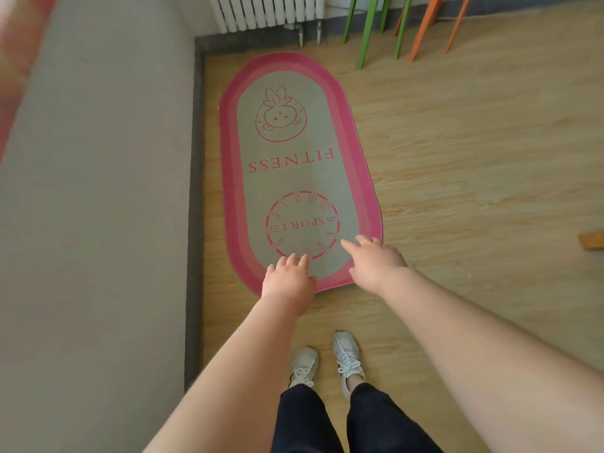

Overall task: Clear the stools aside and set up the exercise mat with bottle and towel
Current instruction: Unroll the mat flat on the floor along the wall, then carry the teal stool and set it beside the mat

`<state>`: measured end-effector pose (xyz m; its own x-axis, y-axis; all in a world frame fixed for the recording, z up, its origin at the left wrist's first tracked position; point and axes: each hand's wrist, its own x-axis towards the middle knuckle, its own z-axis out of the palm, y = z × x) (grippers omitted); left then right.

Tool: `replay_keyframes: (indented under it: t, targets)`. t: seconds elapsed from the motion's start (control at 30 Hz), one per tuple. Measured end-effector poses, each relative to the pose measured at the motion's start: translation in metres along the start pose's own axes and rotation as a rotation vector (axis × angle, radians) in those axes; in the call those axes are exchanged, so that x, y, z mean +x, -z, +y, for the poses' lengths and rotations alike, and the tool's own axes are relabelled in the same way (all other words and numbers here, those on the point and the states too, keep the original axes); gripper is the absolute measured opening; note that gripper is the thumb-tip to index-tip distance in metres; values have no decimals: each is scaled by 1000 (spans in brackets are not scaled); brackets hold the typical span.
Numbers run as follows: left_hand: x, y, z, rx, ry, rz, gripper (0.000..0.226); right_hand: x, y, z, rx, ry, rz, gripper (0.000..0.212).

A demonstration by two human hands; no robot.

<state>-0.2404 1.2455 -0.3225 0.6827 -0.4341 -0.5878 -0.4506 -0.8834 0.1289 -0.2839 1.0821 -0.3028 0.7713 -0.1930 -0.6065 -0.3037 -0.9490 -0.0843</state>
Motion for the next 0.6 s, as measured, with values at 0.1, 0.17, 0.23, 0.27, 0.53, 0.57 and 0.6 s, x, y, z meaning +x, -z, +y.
replay_keyframes:
  t: [0.1, 0.17, 0.23, 0.27, 0.53, 0.57, 0.6]
  targets:
    - [-5, 0, 6, 60, -87, -10, 50, -18, -8, 7, 59, -98, -17, 62]
    - [-10, 0, 11, 99, -145, -48, 47, -31, -15, 9, 132, -164, -22, 59]
    - [-13, -3, 19, 159, -203, -73, 45, -44, -24, 11, 207, -223, -18, 58]
    - [-14, -4, 23, 190, -227, -84, 45, -49, -29, 12, 242, -244, -15, 59]
    - [-29, -17, 102, 399, -489, -150, 44, -121, -75, 62, 518, -476, 31, 60]
    - [-32, -20, 116, 427, -513, -159, 44, -131, -82, 72, 546, -504, 37, 59]
    - [-37, -26, 134, 462, -545, -171, 44, -146, -94, 85, 575, -540, 43, 58]
